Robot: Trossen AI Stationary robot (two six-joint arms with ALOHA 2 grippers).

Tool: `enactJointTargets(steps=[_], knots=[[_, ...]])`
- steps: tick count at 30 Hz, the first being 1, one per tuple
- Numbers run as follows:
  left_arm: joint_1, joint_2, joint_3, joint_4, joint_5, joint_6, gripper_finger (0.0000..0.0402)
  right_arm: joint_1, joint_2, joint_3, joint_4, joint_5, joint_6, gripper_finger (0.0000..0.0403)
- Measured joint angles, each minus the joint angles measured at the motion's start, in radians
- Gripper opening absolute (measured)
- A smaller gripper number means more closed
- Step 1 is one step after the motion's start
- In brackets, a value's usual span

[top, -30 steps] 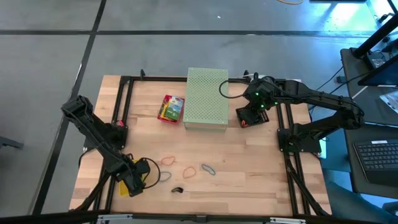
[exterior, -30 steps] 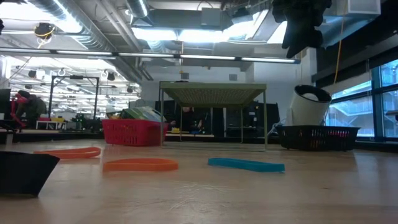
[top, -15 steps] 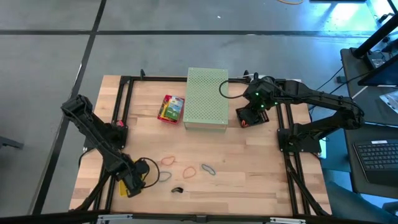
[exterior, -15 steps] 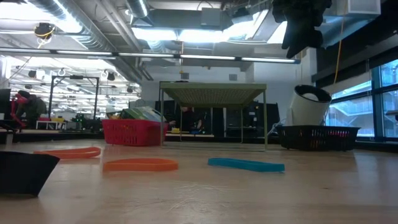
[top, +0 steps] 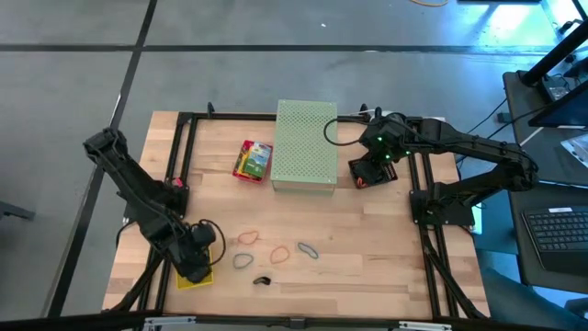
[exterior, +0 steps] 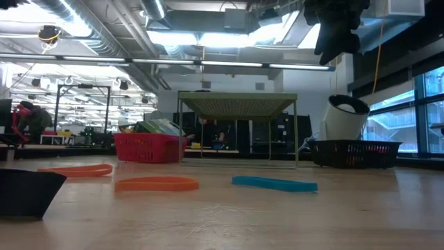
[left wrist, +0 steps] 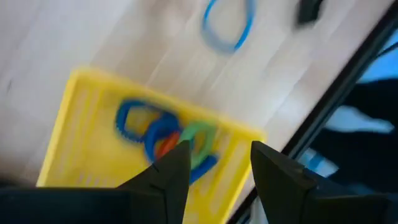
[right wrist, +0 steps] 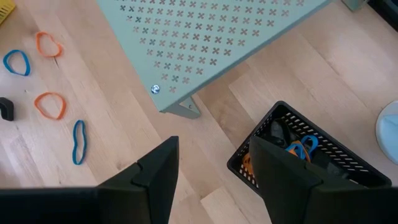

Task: Pick & Place Office Desk Supplies
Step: Put the black rubber band into the black bin

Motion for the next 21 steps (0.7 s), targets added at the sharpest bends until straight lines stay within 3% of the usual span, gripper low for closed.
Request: enactJointTargets(steps=[4,8,15,21], knots=[[0.05,0.01,0.0,0.09,-0.138,0.09,0.0157,0.0,0.0,0.0,0.0,0.0,0.002,0.0197],[0.145,0.05,0.0,0.136,-0.152,0.216,0.0157,0.0,0.0,0.0,0.0,0.0,0.005,0.0197],[0.268,0.184,0.0,0.31,0.0,0.503,0.0162,0.0,0.0,0.0,0.0,-0.004,0.027,0.0197],[0.299,0.27,0.0,0.485,0.108,0.622,0.0162,0.0,0.0,0.0,0.0,-0.004,0.032,0.0197]])
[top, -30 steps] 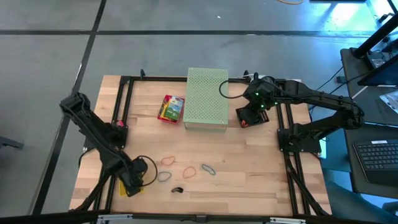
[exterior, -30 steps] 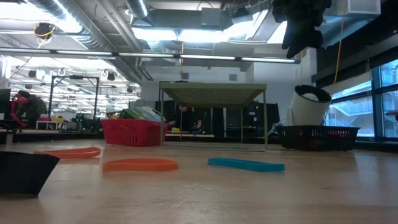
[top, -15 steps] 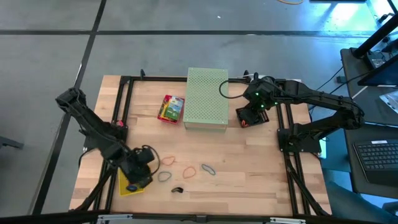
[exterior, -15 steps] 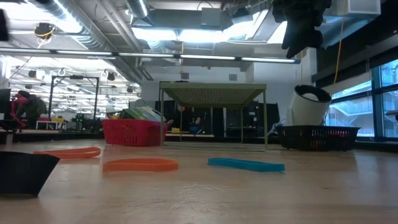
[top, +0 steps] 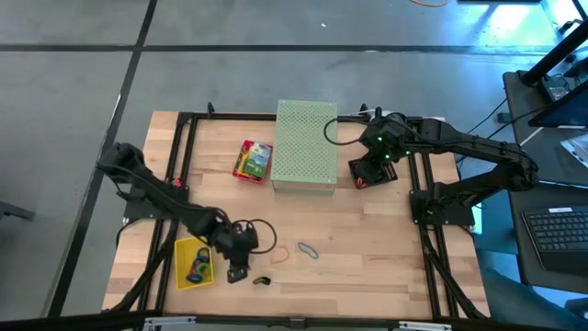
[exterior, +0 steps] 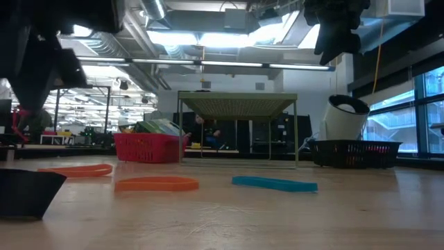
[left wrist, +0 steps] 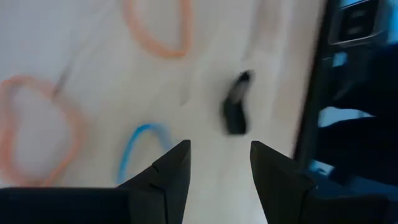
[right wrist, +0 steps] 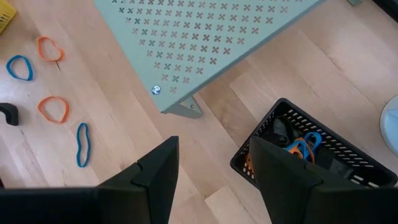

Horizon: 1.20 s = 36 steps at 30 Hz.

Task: Pick & Place Office Desk Supplies
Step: Put the black rubber band into the black bin

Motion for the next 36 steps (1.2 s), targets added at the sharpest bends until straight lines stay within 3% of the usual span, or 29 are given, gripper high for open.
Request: enactJointTargets(steps=[10,21,29,36], knots=[[-0.006,0.084,0.022,0.14,0.068,0.028,0.0158,0.0,0.0,0.0,-0.001,0.0,0.002,0.0197],[-0.009,0.254,0.218,-0.07,0.051,0.216,0.0145,0.0,0.0,0.0,-0.001,-0.024,0.011,0.0197],[-0.003,0.341,0.312,-0.071,0.046,0.262,0.0145,0.0,0.0,0.0,-0.002,-0.027,0.026,0.0196],[-0.006,0.357,0.319,-0.09,0.007,0.262,0.0145,0.003,0.0,0.0,-0.004,-0.06,0.02,0.0196]])
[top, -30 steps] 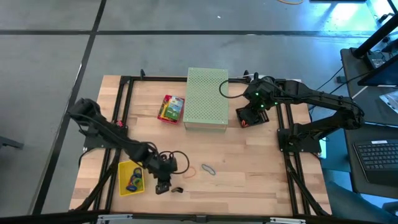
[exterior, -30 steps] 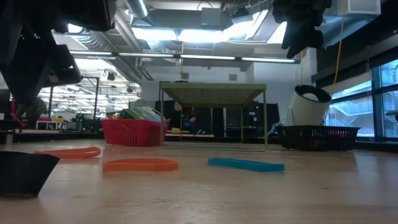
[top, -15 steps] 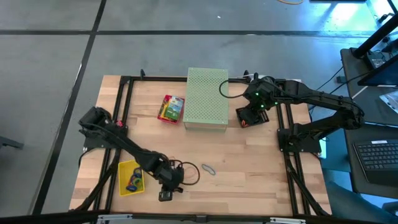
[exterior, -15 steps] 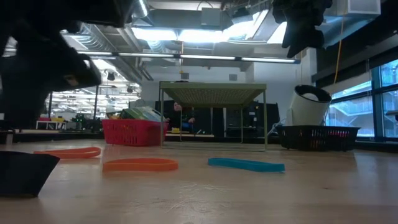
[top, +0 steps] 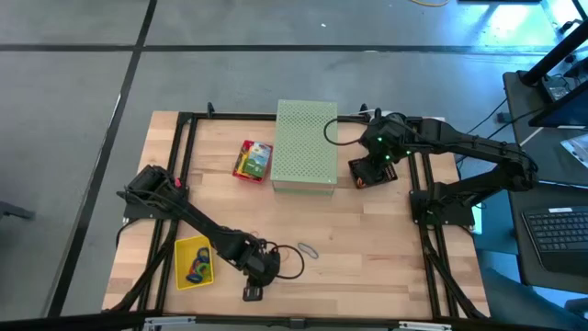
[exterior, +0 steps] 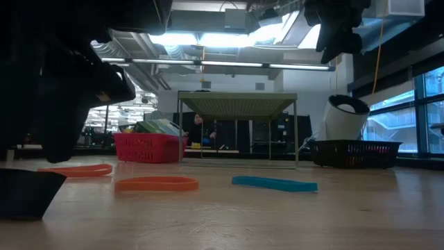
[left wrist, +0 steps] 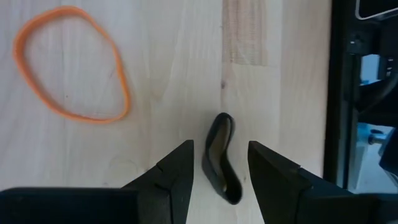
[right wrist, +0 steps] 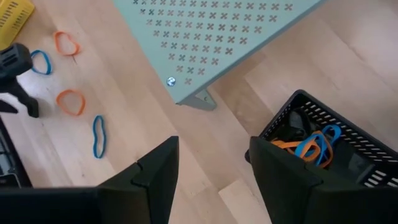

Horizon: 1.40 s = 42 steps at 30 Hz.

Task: Pick & Place Office Desk Supplies
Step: Put the black rubber band into the black bin

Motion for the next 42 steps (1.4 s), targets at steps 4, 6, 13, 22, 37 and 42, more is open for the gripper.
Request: enactJointTargets(steps=[4,6,13,22,37,42], knots=[[0.0,0.0,0.0,-0.005,-0.008,0.008,0.0145,0.01,0.0,0.0,0.0,-0.008,-0.002,0.0196],[0.0,0.008,0.0,-0.001,0.0,0.008,0.0145,0.014,0.0,0.0,0.0,-0.008,-0.002,0.0197],[-0.017,0.048,0.0,0.023,0.062,0.003,0.0145,0.029,0.0,0.0,-0.003,-0.008,-0.003,0.0197],[-0.004,0.094,0.005,-0.02,0.128,-0.131,0.0099,0.047,0.0,0.0,-0.003,-0.008,0.01,0.0197],[0.091,-0.004,-0.002,0.003,0.244,-0.189,0.0004,0.092,-0.009,0.0,-0.001,-0.015,0.087,0.0197],[0.15,-0.097,-0.003,0.047,0.146,-0.189,0.0003,0.111,-0.076,0.0,0.047,0.012,0.112,0.0197]])
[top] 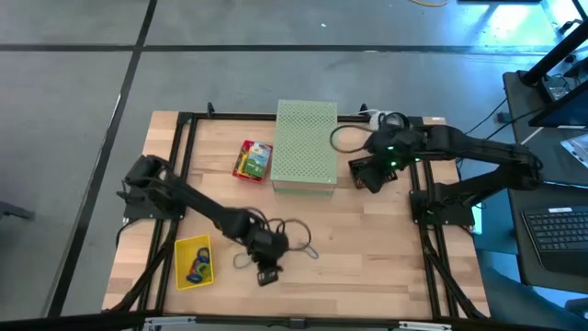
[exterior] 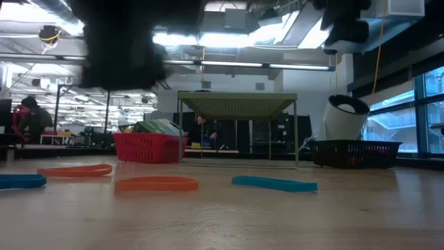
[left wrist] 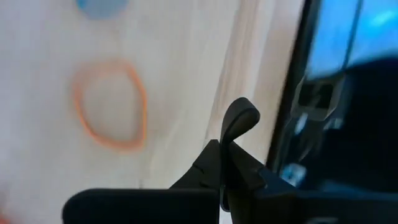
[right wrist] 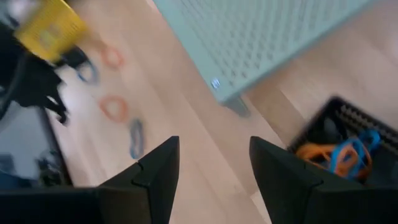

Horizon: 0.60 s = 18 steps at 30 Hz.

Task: Pick & Place Office Desk Supplies
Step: Put the black rubber band into the black bin

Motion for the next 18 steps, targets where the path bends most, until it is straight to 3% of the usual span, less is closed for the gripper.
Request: enactJointTargets(steps=[5,10,18], knots=[[0.098,-0.086,0.002,0.089,-0.098,0.013,0.0003,0.018,-0.119,0.0,0.162,-0.012,0.053,0.0197],[0.225,-0.128,0.002,0.252,-0.123,0.102,0.0002,0.078,-0.168,0.002,0.327,-0.057,0.124,0.0196],[0.38,-0.143,0.002,0.427,-0.034,0.187,0.0002,0.203,-0.146,0.001,0.334,0.028,0.186,0.0164]])
